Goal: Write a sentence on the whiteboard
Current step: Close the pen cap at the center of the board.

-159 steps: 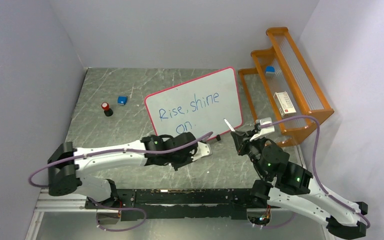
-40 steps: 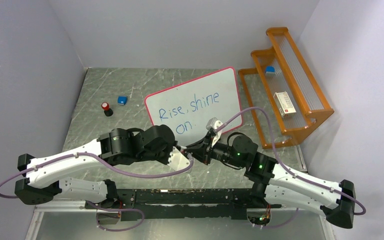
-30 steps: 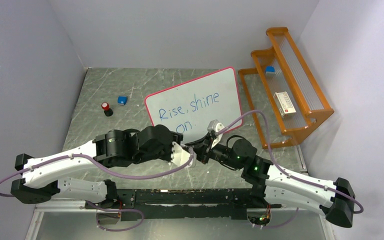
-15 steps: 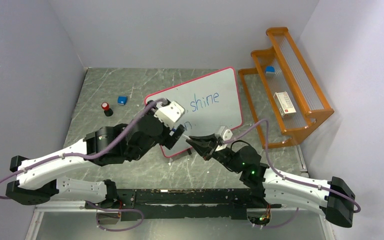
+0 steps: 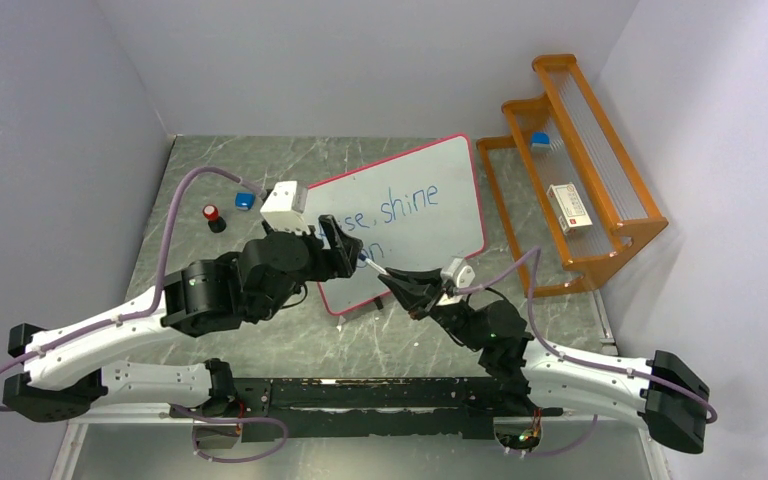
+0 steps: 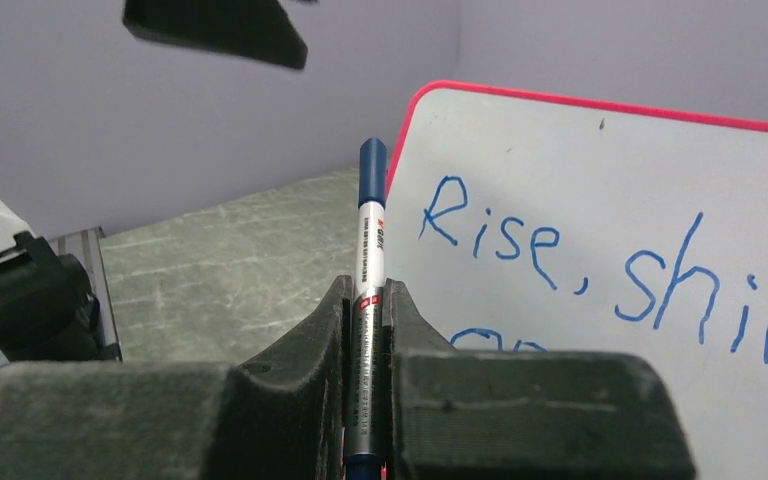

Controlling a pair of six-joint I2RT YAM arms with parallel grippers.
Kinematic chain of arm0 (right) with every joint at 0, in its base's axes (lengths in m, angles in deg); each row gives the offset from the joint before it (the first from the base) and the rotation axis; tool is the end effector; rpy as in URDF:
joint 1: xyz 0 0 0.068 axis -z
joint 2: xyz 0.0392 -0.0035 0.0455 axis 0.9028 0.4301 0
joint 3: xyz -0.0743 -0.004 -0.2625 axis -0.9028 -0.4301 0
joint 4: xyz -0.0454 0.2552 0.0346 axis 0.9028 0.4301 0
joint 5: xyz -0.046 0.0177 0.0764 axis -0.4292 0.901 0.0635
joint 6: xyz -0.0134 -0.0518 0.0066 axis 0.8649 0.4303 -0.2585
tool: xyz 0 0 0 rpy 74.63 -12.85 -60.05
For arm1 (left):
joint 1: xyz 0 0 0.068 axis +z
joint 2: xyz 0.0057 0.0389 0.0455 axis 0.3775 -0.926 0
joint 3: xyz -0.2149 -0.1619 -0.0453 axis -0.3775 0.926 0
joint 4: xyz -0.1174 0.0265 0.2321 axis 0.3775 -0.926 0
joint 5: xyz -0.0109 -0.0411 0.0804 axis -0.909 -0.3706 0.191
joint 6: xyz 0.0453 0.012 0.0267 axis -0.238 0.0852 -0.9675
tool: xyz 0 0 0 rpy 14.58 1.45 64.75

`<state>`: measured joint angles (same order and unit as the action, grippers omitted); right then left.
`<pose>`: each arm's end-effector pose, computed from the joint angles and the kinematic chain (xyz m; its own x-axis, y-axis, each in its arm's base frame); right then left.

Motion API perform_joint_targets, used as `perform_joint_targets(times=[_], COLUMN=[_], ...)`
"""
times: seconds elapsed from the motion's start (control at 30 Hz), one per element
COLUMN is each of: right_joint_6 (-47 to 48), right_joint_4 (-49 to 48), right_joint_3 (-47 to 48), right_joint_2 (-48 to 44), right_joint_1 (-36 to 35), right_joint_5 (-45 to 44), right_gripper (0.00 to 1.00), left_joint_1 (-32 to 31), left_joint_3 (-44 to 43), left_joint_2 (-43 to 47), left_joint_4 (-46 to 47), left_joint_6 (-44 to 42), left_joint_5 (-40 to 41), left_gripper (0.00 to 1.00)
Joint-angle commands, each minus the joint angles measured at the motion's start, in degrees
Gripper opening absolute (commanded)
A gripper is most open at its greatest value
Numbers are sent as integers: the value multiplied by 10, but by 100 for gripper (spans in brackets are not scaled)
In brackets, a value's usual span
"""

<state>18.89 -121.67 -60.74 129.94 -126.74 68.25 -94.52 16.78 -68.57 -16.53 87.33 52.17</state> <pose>0.0879 0.1577 0.2561 0.1650 0.2459 -0.9552 -0.8215 0.5702 0.0048 0.0831 -0.1818 0.4173 -0.4422 -0.3006 -0.8450 0.2881 0.8446 -0.4512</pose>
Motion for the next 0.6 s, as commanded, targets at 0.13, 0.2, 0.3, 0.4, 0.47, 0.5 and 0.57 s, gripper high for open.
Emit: perform_joint_targets(times=[0.13, 0.2, 0.3, 0.4, 0.47, 0.5, 0.57], right_joint_6=[-6, -10, -12, -9, -9, -10, -11], right_joint_4=[-78, -86, -92, -90, -91, -92, -93], right_joint_3=[-13, -16, -16, -14, -14, -16, -19], right_joint_2=[-4, -1, 3, 4, 2, 2, -1], right_joint_1=[1, 2, 1, 1, 2, 2, 2], right_joint_5=[-9, -10, -8, -4, -3, -4, -5], right_gripper=[0, 0, 0, 0, 0, 0, 0], left_joint_1=[30, 32, 34, 37, 39, 40, 43], left_joint_3=[40, 62, 72, 67, 70, 75, 84], left_joint_2=[11, 15, 11, -1, -6, -7, -8], left_joint_4=[31, 55, 74, 65, 74, 80, 92], left_joint_6=[181, 195, 209, 223, 228, 231, 241], left_joint_5=[8, -4, -13, -11, -12, -14, -23], left_gripper=[74, 71, 68, 64, 62, 59, 54])
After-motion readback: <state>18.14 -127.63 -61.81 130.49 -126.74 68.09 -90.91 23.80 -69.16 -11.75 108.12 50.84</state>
